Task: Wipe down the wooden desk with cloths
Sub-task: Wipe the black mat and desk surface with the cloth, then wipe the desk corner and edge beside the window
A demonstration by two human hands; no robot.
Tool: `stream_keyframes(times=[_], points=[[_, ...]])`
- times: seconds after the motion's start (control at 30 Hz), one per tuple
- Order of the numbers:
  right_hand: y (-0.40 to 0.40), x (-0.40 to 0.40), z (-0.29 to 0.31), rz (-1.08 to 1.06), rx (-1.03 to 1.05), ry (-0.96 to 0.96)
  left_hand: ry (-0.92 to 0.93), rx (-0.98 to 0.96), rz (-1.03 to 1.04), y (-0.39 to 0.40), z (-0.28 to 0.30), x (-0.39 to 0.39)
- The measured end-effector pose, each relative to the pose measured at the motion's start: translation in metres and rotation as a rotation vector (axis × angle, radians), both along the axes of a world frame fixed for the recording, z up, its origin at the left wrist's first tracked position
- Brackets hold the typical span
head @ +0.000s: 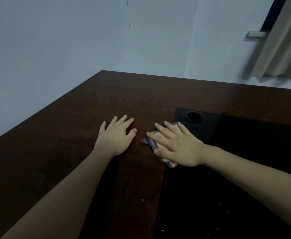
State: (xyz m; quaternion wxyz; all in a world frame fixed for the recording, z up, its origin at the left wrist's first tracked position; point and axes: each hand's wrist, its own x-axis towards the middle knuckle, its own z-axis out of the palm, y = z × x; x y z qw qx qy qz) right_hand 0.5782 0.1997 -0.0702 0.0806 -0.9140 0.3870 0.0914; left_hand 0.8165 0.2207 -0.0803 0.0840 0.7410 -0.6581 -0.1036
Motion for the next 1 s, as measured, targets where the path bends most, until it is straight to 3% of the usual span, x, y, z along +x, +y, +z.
stream_keyframes(times=[0.17,0.5,0.77,1.0], points=[[0.01,-0.019,0.003,0.053,0.023,0.024,-0.01,-0.009,-0.01,-0.001,-0.002,0.001],[-0.108,0.054,-0.002,-0.238,-0.036,0.008,-0.013,-0.018,-0.015,0.001,-0.001,0.0],[-0.031,0.021,-0.005,-0.098,-0.002,-0.04,0.028,-0.013,-0.003,0.003,0.004,-0.002],[-0.028,-0.033,0.017,-0.256,-0.039,-0.174,0.013,-0.038,-0.1,0.005,0.023,-0.026]])
